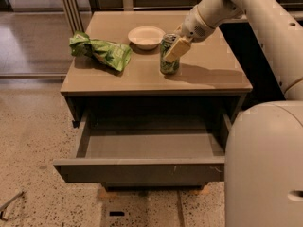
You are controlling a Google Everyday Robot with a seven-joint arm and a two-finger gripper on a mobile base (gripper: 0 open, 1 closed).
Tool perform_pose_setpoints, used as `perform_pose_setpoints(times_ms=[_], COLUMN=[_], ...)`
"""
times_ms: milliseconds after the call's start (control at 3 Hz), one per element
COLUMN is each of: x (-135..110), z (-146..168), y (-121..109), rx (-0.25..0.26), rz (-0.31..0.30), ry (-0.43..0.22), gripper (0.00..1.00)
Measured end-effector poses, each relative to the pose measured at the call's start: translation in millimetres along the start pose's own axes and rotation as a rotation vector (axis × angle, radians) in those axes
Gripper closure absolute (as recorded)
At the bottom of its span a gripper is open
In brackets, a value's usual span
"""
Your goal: Place green can into top drawer
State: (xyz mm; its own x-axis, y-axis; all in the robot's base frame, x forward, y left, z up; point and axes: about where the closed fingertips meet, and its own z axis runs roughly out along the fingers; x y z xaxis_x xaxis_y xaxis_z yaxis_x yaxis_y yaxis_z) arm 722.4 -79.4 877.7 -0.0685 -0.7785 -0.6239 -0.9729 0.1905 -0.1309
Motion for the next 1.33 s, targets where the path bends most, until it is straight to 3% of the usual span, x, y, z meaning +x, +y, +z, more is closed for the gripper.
perform_pose_setpoints(times_ms=[333, 667, 1333], x=[-16.1, -25.3, -18.5], z=[-19.5, -39.0, -54.4], y=[26.1, 68.1, 133.6], rx=[0.001, -0.001, -0.046], rz=[-0.045, -0.071, -0.051], ry=[-0.041, -0.039, -0.005], gripper=[1.00, 1.00, 1.00])
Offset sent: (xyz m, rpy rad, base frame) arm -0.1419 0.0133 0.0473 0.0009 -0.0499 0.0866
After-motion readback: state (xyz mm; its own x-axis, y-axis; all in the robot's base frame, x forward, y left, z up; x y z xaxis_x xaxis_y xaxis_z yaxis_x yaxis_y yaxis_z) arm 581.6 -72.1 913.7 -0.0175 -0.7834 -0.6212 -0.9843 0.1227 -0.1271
